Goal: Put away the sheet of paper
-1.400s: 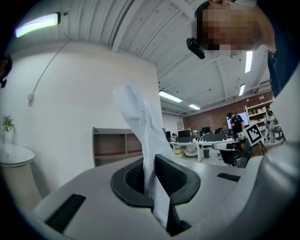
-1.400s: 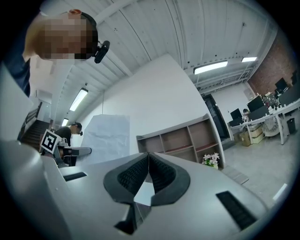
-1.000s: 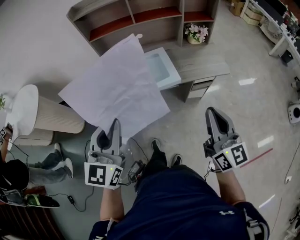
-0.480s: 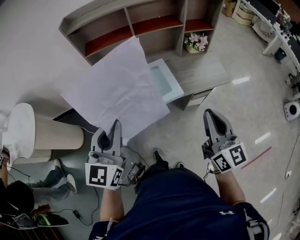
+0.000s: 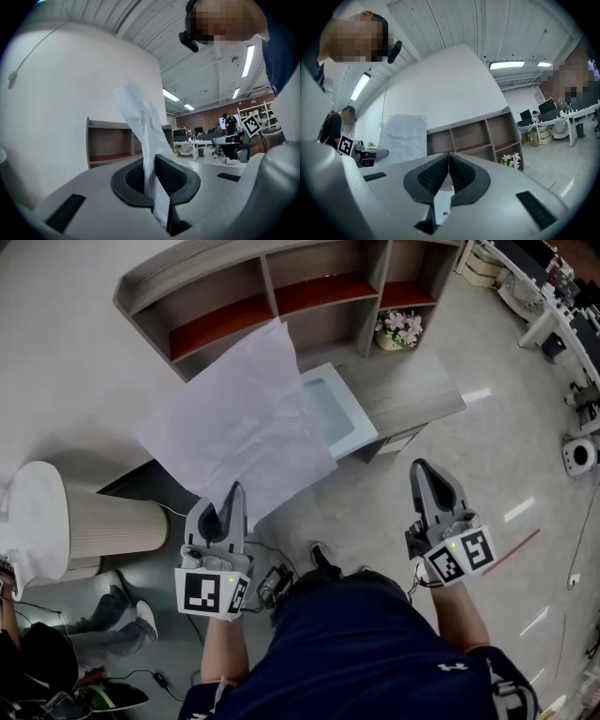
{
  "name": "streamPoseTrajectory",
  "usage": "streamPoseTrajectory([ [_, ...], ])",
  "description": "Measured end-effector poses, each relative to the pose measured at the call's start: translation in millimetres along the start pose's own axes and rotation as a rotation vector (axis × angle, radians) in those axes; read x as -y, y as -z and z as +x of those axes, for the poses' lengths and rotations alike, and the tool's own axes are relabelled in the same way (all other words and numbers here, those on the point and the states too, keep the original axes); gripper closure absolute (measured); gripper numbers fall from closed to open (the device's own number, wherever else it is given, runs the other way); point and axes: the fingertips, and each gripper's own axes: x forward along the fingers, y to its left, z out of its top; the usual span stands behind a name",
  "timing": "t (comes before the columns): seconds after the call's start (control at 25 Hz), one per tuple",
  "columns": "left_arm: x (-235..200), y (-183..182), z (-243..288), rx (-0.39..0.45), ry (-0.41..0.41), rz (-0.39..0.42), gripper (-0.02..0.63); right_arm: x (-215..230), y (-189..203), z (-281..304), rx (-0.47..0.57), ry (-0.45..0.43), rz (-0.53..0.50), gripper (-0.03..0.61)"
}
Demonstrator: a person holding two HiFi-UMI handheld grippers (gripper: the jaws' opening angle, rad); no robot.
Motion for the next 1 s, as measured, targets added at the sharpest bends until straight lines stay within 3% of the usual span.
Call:
streamPoseTrajectory([
  [0.44, -36, 22, 0, -0.014, 0.028, -0.003, 0.578, -28, 9, 29, -0.023, 0.014, -0.013, 0.564],
  [1.0, -35, 48, 42, -0.068, 0.031, -0.017, 0.578, 7, 14, 73, -0.022, -0.003, 0.012, 0.563],
])
